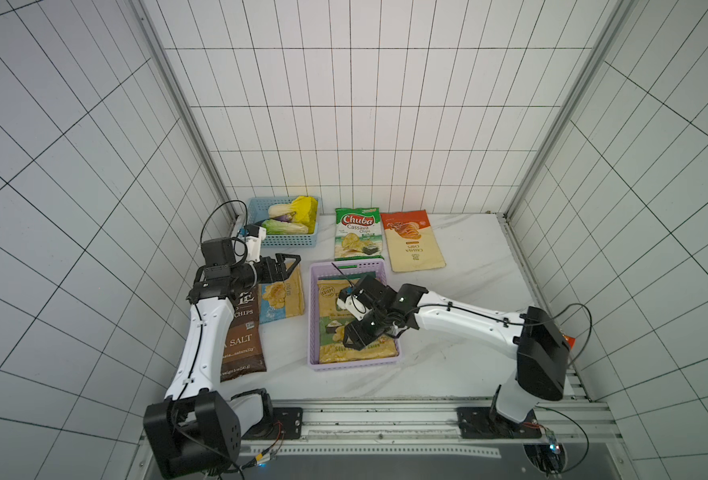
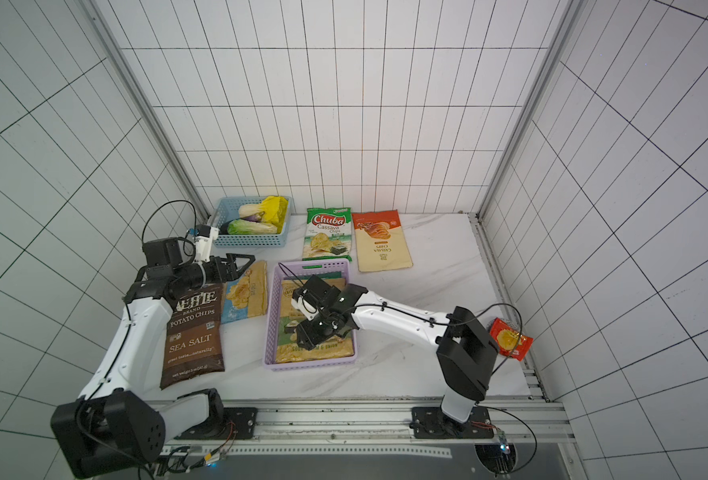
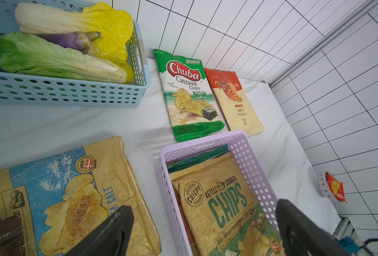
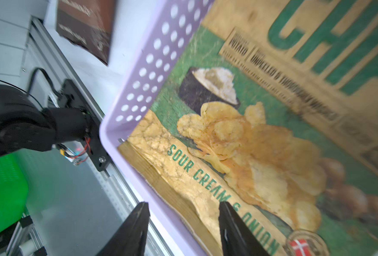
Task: Put the potato chips into the basket
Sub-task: Place the potato chip in the basket, then pick up the potato chip from the center of the board.
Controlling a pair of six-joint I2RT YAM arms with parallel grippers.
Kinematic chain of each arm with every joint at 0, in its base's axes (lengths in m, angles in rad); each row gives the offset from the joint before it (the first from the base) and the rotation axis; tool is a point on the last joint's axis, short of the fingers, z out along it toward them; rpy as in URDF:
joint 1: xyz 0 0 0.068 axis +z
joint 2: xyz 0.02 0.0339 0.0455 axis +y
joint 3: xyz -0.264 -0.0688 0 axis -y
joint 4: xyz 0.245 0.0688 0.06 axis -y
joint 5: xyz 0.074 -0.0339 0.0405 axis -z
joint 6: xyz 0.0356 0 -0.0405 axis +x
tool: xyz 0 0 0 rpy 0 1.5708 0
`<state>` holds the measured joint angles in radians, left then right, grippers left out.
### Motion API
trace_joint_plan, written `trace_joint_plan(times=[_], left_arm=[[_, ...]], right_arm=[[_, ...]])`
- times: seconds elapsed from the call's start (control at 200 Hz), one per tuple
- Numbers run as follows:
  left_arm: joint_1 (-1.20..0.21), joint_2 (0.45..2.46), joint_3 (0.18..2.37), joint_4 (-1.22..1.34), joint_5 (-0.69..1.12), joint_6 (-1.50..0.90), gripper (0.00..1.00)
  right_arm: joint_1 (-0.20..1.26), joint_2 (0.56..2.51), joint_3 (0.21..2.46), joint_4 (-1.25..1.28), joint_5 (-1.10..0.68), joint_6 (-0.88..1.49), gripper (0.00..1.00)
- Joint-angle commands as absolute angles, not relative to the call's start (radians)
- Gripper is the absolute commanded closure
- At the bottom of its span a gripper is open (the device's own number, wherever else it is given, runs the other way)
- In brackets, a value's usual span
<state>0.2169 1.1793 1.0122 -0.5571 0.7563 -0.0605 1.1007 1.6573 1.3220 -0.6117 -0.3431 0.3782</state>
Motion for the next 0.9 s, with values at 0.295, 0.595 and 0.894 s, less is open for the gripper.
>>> trace_joint_plan(times=[0.295,0.595,0.894], left_arm=[[0.206,1.218,1.006,-0.547,0.781,-0.043,0.02],[0.189,1.221,1.005,-0.552,0.771,-0.029,0.02],[0.189,1.215,1.002,-0.552,0.761,-0.026,0.02]], right_arm=[[0.509,1.503,1.167,-0.469,-0.322,0.557,0.41],[0.297,1.674,1.032,-0.064,-0.237,0.866,0.43],[0.258,1.820,1.013,0.130,-0.171,1.074,0.47]])
